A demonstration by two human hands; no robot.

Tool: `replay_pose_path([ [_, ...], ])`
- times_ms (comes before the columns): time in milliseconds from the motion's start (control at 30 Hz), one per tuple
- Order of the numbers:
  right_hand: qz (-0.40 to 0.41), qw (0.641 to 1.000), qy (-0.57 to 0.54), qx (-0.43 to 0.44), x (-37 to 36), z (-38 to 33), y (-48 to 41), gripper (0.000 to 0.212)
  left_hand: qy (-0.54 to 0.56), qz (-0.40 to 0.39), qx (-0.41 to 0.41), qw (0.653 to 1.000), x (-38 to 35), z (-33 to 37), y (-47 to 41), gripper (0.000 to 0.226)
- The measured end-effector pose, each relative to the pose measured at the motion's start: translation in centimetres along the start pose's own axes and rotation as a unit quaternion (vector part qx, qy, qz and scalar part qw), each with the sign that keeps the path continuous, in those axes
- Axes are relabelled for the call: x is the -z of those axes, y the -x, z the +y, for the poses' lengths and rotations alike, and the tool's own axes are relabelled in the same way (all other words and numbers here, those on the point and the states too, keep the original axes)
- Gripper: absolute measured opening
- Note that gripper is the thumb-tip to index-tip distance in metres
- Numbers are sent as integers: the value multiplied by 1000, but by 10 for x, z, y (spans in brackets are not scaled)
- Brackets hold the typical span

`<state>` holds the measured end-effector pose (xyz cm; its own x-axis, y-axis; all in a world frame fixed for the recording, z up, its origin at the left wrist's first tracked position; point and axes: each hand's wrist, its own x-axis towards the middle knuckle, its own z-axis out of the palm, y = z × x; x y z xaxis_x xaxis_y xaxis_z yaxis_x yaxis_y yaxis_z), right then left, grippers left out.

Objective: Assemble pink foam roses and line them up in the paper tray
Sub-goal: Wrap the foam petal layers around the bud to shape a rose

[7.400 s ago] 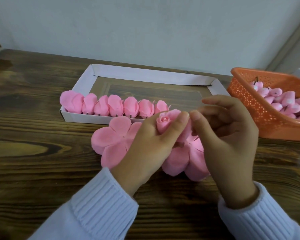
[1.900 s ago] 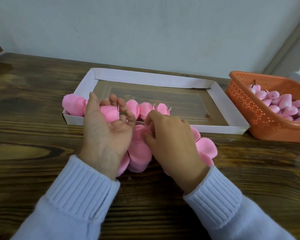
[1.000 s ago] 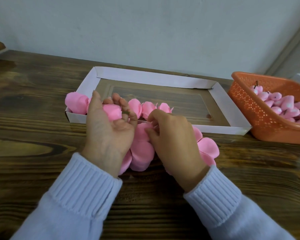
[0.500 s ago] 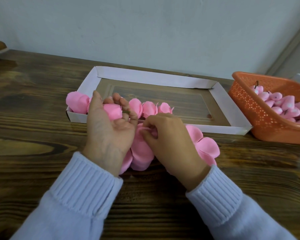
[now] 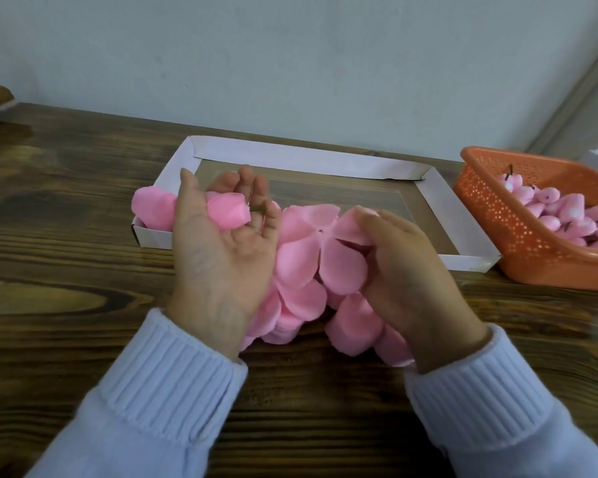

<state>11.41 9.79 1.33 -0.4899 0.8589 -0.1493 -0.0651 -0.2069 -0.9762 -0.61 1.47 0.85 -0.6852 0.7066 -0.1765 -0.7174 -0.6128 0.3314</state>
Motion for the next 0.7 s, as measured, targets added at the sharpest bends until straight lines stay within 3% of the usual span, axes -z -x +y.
replay_pose_path([
  [100, -15, 988, -150, -39, 11, -11, -2, 21, -35, -22, -13, 999, 0, -2, 2, 56],
  [233, -6, 974, -228, -2, 32, -16, -5, 19, -81, -48, -27, 995, -2, -8, 4, 55],
  [300, 3, 984, -178, 15, 38, -11, -7, 21, -109, -64, -36, 991, -3, -11, 6, 52],
  [400, 26, 997, -48, 61, 39, 0, -6, 6, -164, -106, -67, 978, -1, -18, 9, 51],
  [567, -22, 992, 23, 123, 29, 8, 4, 24, -303, -139, -132, 933, 0, -27, 14, 50],
  [700, -55, 990, 36, 123, 19, 15, 11, 26, -432, -165, -213, 861, 2, -32, 20, 50],
])
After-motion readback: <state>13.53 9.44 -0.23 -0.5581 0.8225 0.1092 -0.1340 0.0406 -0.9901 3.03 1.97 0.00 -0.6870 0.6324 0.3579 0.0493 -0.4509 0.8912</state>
